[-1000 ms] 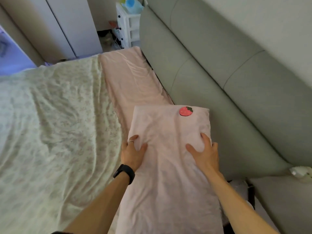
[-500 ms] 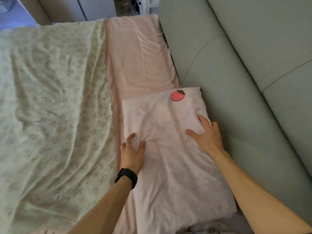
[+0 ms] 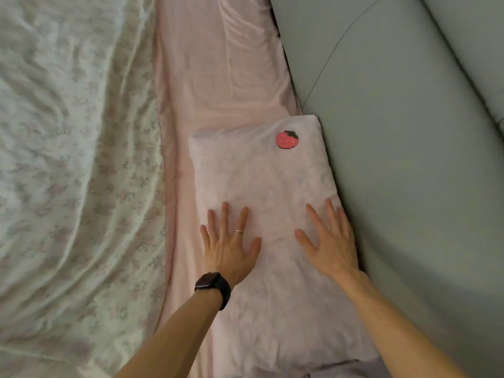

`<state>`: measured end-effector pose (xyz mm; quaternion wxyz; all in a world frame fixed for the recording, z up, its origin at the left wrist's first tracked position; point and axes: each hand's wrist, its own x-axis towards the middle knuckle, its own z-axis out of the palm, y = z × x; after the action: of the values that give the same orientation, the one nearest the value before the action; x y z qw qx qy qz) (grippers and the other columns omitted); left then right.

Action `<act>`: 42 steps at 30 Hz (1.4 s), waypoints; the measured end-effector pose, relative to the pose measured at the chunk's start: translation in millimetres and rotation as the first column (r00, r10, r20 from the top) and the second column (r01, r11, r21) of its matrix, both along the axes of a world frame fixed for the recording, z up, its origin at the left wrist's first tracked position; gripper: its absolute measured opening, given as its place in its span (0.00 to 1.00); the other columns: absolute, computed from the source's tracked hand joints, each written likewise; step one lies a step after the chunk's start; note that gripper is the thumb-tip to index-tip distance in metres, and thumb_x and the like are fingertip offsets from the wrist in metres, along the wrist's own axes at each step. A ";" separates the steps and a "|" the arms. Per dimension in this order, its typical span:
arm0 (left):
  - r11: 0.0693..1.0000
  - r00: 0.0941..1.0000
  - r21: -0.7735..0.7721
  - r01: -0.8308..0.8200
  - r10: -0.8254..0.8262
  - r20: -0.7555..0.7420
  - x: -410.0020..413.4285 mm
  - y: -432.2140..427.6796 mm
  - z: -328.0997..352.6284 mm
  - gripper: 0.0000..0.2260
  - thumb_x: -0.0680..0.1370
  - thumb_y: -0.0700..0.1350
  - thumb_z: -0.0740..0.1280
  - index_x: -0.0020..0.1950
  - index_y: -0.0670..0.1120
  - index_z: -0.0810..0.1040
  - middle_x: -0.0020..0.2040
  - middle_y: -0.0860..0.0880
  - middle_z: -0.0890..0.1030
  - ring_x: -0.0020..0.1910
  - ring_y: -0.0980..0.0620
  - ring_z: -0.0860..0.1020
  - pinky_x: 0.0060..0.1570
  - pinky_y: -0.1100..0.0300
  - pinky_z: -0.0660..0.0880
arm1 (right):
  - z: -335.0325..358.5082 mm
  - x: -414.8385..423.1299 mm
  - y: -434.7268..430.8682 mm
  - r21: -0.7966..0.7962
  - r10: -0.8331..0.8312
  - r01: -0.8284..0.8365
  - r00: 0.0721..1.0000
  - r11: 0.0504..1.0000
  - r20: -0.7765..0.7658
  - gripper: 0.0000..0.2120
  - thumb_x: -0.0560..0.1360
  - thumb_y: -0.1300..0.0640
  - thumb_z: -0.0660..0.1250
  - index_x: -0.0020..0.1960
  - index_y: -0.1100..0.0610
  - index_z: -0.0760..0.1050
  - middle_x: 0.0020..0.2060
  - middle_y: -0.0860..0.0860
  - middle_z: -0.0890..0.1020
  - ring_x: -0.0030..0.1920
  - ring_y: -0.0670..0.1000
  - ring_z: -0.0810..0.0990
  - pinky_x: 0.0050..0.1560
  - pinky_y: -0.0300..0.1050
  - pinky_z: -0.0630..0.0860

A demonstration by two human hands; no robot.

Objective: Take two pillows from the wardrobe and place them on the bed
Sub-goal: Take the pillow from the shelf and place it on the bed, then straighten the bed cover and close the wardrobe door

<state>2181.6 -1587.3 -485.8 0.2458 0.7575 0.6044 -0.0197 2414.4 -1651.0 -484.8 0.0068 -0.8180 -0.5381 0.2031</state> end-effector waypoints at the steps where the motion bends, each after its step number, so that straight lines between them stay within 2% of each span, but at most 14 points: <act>1: 0.999 1.000 0.026 0.030 -0.030 0.002 0.8 -1.4 -10.4 0.33 0.77 0.69 0.51 0.79 0.63 0.44 0.81 0.49 0.38 0.78 0.39 0.36 0.75 0.38 0.43 | -12.5 -1.4 -7.4 0.015 0.019 -0.019 1.000 1.000 0.005 0.36 0.74 0.26 0.46 0.80 0.37 0.52 0.82 0.50 0.46 0.81 0.58 0.46 0.79 0.58 0.47; 5: 0.989 0.994 0.100 0.106 -0.104 -0.025 -7.0 -4.5 -51.4 0.33 0.77 0.71 0.52 0.78 0.65 0.45 0.81 0.49 0.41 0.78 0.37 0.38 0.74 0.35 0.48 | -58.2 -1.1 -30.1 -0.025 -0.079 0.078 0.996 0.997 -0.033 0.33 0.74 0.23 0.39 0.77 0.29 0.37 0.81 0.44 0.38 0.81 0.51 0.40 0.79 0.58 0.43; 9: 0.990 0.993 0.100 0.103 -0.097 -0.061 -1.8 0.0 -71.6 0.33 0.76 0.72 0.50 0.78 0.66 0.44 0.81 0.50 0.39 0.78 0.38 0.36 0.73 0.34 0.43 | -78.0 4.2 -23.4 -0.134 -0.124 0.117 0.991 0.984 -0.046 0.33 0.72 0.21 0.36 0.74 0.27 0.30 0.80 0.42 0.34 0.80 0.49 0.37 0.79 0.56 0.39; 13: 0.986 0.991 0.115 0.121 -0.115 -0.064 -5.8 -10.8 -57.0 0.34 0.77 0.71 0.51 0.79 0.63 0.44 0.81 0.48 0.40 0.78 0.37 0.36 0.73 0.33 0.44 | -61.5 -2.2 -17.5 -0.199 -0.173 0.160 0.984 0.967 -0.045 0.34 0.71 0.21 0.36 0.73 0.28 0.29 0.80 0.44 0.34 0.80 0.51 0.36 0.78 0.61 0.39; 17: 0.978 0.982 0.084 0.189 -0.188 -0.026 -28.0 -54.6 -39.1 0.38 0.75 0.73 0.53 0.80 0.59 0.47 0.81 0.43 0.41 0.78 0.35 0.38 0.73 0.33 0.50 | -39.3 -43.2 -76.0 -0.093 -0.279 0.274 0.959 0.957 -0.041 0.38 0.72 0.22 0.41 0.78 0.33 0.33 0.81 0.48 0.35 0.80 0.55 0.35 0.76 0.67 0.36; 21: 0.960 0.957 -0.019 0.279 -0.280 -0.075 -54.7 -119.9 -36.1 0.48 0.68 0.79 0.55 0.80 0.57 0.46 0.80 0.38 0.40 0.76 0.30 0.39 0.71 0.34 0.51 | -30.9 -86.0 -153.3 -0.215 -0.324 0.310 0.946 0.926 -0.032 0.43 0.69 0.18 0.42 0.78 0.34 0.32 0.80 0.47 0.31 0.79 0.55 0.29 0.72 0.74 0.36; 26: 0.916 0.922 -0.281 0.287 -0.343 -0.179 -60.4 -115.0 -15.0 0.52 0.68 0.75 0.64 0.75 0.62 0.28 0.75 0.44 0.25 0.75 0.33 0.32 0.72 0.37 0.58 | -11.5 -87.4 -147.4 -0.505 -0.274 0.216 0.961 0.836 -0.043 0.45 0.68 0.17 0.42 0.75 0.34 0.25 0.76 0.48 0.24 0.77 0.59 0.27 0.70 0.78 0.47; 27: 0.899 0.914 -0.328 0.291 -0.362 -0.184 -58.8 -107.9 -3.2 0.52 0.70 0.71 0.67 0.74 0.63 0.28 0.75 0.46 0.24 0.76 0.34 0.34 0.72 0.37 0.58 | -0.3 -83.1 -133.5 -0.571 -0.256 0.186 0.966 0.799 -0.044 0.46 0.68 0.18 0.44 0.76 0.36 0.27 0.77 0.50 0.26 0.78 0.62 0.31 0.70 0.77 0.50; 29: 0.858 0.894 -0.407 0.313 -0.411 -0.180 -63.1 -91.6 26.1 0.46 0.75 0.60 0.68 0.77 0.63 0.35 0.78 0.47 0.30 0.78 0.37 0.43 0.73 0.38 0.57 | 30.6 -77.3 -104.6 -0.672 -0.205 0.137 0.979 0.728 -0.022 0.46 0.72 0.23 0.51 0.81 0.42 0.37 0.81 0.55 0.40 0.79 0.66 0.49 0.70 0.71 0.58; 31: 0.830 0.877 -0.451 0.328 -0.445 -0.180 -79.2 -75.2 61.5 0.34 0.79 0.53 0.64 0.80 0.58 0.49 0.81 0.47 0.50 0.77 0.42 0.57 0.73 0.43 0.58 | 64.1 -83.1 -82.9 -0.680 -0.118 0.067 0.993 0.730 -0.029 0.37 0.76 0.31 0.53 0.80 0.47 0.53 0.78 0.56 0.61 0.72 0.63 0.67 0.68 0.60 0.69; 32: 0.832 0.882 -0.456 0.317 -0.435 -0.181 -92.0 -67.7 79.9 0.29 0.80 0.53 0.62 0.79 0.55 0.56 0.78 0.47 0.61 0.73 0.44 0.63 0.71 0.45 0.61 | 80.8 -91.7 -74.5 -0.656 -0.086 0.025 0.994 0.754 -0.061 0.33 0.78 0.34 0.53 0.79 0.47 0.59 0.75 0.54 0.67 0.69 0.61 0.70 0.66 0.57 0.71; 34: 0.855 0.917 -0.456 0.249 -0.359 -0.172 -128.8 -56.6 117.2 0.24 0.81 0.54 0.59 0.77 0.52 0.62 0.70 0.47 0.72 0.66 0.45 0.72 0.62 0.49 0.70 | 115.4 -123.2 -57.8 -0.579 -0.032 -0.067 0.987 0.812 -0.159 0.28 0.80 0.36 0.53 0.77 0.46 0.64 0.74 0.52 0.70 0.70 0.58 0.72 0.67 0.54 0.72; 37: 0.905 0.981 -0.420 0.065 -0.136 -0.141 -204.0 -48.8 165.6 0.21 0.82 0.53 0.58 0.75 0.53 0.66 0.65 0.49 0.76 0.58 0.47 0.78 0.50 0.53 0.77 | 165.6 -196.8 -34.0 -0.409 0.057 -0.185 0.950 0.894 -0.306 0.25 0.80 0.37 0.57 0.73 0.43 0.70 0.73 0.50 0.73 0.70 0.56 0.73 0.68 0.51 0.71; 42: 0.936 0.973 -0.269 -0.227 0.204 -0.112 -357.1 -58.1 230.2 0.19 0.81 0.54 0.59 0.72 0.54 0.70 0.64 0.51 0.78 0.59 0.49 0.78 0.56 0.52 0.77 | 236.4 -359.2 -5.5 -0.071 0.261 -0.319 0.866 0.945 -0.426 0.20 0.79 0.41 0.61 0.68 0.44 0.76 0.68 0.46 0.78 0.68 0.51 0.74 0.65 0.43 0.69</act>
<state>1824.5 -1645.4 -255.7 0.3261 0.6429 0.6844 -0.1089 2055.2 -1656.5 -248.3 0.0319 -0.6649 -0.6260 0.4062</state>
